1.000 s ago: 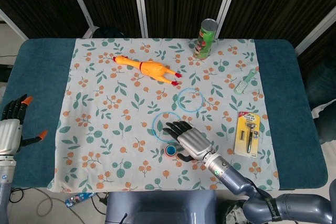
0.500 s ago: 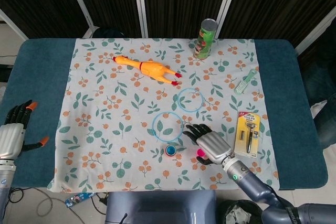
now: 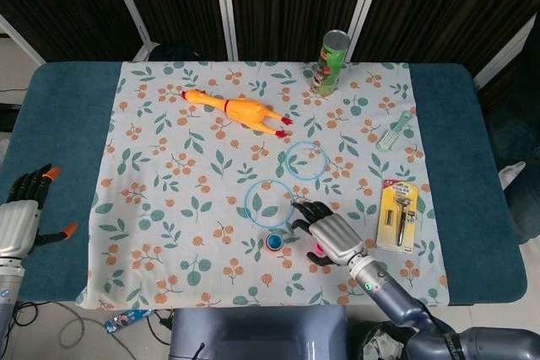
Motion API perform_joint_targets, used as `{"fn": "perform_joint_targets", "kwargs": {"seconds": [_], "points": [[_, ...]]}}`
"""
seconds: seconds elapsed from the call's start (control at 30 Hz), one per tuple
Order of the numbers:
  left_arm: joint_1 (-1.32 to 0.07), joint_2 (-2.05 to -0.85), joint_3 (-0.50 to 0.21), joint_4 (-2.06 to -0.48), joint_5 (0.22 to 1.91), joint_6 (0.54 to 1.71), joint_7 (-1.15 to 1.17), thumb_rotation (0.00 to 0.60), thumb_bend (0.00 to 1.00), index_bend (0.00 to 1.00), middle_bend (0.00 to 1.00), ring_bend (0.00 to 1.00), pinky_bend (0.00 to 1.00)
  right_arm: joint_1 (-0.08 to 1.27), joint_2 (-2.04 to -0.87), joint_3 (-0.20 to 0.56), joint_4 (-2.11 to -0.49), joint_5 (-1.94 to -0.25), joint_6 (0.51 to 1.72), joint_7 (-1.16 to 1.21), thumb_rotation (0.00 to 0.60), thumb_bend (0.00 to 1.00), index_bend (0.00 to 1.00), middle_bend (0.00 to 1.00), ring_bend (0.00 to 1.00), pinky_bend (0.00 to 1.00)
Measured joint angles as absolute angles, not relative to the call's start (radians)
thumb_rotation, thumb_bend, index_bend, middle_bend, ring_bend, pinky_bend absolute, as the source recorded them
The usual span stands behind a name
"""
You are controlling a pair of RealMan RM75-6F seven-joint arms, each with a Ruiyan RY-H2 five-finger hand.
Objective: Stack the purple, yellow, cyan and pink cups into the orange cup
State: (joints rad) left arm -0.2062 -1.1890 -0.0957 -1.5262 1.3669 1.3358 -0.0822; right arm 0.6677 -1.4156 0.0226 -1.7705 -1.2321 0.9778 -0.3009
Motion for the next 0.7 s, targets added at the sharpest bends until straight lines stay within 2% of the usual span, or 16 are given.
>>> {"fn": "perform_joint_targets", "kwargs": {"seconds": [0.3,0.7], "points": [[-0.202,-1.192,-0.094,-1.529,1.376,1.348,-0.079,0.6,0.15,0.06,0.0,0.0,0.0,0.652,-1.411,0.022,-1.761,-1.231,0.985,-0.303,0.6,0.39,0.34,0.0,0.0,0.1],[-0.203,-1.195,-0.094,-1.529,1.377,1.345,-0.073,0.6,0.15,0.06,0.0,0.0,0.0,0.63,-1.39,0.008,-1.774,-1.261,0.987,-0.286,0.6,0.39,0.35,0.0,0.0,0.1]]}}
